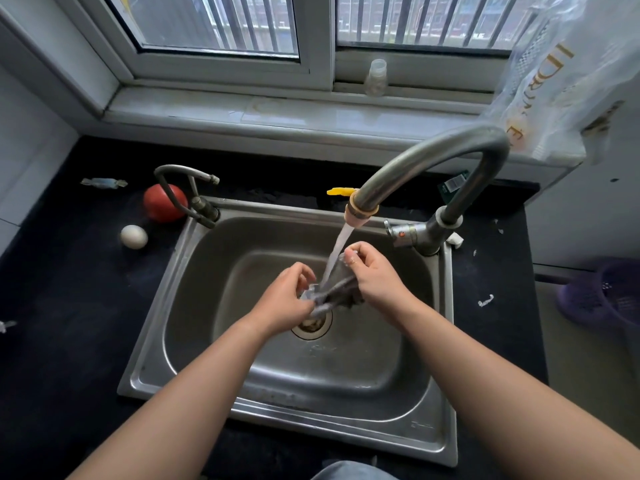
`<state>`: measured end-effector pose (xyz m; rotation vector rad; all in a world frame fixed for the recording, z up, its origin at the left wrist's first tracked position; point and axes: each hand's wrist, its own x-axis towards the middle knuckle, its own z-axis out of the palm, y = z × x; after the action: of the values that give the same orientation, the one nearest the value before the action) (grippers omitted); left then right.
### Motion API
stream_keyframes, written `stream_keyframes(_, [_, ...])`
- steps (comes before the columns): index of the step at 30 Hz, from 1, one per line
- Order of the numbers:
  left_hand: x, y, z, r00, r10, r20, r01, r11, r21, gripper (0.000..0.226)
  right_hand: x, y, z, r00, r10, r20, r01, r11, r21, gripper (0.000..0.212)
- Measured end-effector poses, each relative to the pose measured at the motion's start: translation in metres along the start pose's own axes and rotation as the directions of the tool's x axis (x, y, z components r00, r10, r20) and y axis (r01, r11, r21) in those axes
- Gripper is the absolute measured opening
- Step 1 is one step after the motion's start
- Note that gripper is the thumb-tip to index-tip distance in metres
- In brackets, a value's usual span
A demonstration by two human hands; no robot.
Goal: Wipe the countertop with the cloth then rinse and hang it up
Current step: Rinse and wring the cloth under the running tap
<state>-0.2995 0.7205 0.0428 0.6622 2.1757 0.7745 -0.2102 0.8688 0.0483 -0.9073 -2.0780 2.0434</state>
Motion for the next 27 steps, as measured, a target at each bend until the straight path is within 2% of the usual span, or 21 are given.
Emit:
stream_keyframes(2, [0.005,0.002,0.003,1.0,0.02,0.01,-0.02,1.0,0.0,0.043,0.001,-0.002,0.004,0.998,-0.008,0.06,0.005,0.999,0.043,0.021])
stream_keyframes(3, [0.008,0.002,0.004,1.0,0.024,0.01,-0.024,0.999,0.041,0.041,0.0,-0.002,0.005,0.996,-0.018,0.089,0.016,1.0,0.027,0.021])
stream_keyframes(5, [0.013,0.003,0.006,0.999,0.036,-0.01,-0.035,0.993,0.117,0.019,-0.003,0.001,0.004,0.994,-0.031,0.105,0.032,0.999,-0.005,0.021])
stream_keyframes(7, [0.016,0.003,0.006,0.997,0.063,-0.037,-0.06,0.996,0.071,0.003,-0.006,0.001,0.002,0.997,-0.03,0.066,0.027,0.999,0.037,0.021])
stream_keyframes(9, [0.014,0.004,0.006,0.994,0.06,-0.091,-0.061,0.998,-0.009,0.003,-0.005,0.0,-0.004,0.999,-0.051,0.003,0.051,0.998,0.037,0.018])
stream_keyframes(12, [0.012,0.006,0.003,0.979,0.108,-0.175,-0.125,0.988,-0.09,0.008,-0.002,-0.001,-0.019,0.997,-0.067,-0.03,0.065,0.995,-0.07,0.013])
stream_keyframes(15, [0.009,0.016,-0.002,0.963,0.185,-0.195,-0.219,0.961,-0.167,0.011,-0.002,0.004,-0.029,0.998,0.014,0.065,0.008,0.945,-0.328,0.038])
stream_keyframes(17, [0.008,0.024,-0.005,0.959,0.216,-0.185,-0.25,0.951,-0.183,0.009,0.0,0.008,-0.026,0.995,0.026,0.101,0.024,0.887,-0.462,0.041])
stream_keyframes(20, [0.006,0.028,-0.011,0.962,0.218,-0.166,-0.246,0.954,-0.169,0.006,0.003,0.008,-0.019,0.999,-0.034,0.031,0.044,0.901,-0.431,0.02])
stream_keyframes(22, [0.005,0.025,-0.017,0.968,0.184,-0.171,-0.213,0.962,-0.171,0.003,0.005,0.008,-0.016,0.998,-0.058,0.005,0.055,0.915,-0.4,0.021])
stream_keyframes(27, [0.003,0.023,-0.018,0.966,0.133,-0.22,-0.189,0.947,-0.258,0.003,0.004,0.006,-0.007,0.993,-0.048,0.106,0.084,0.926,-0.368,0.024])
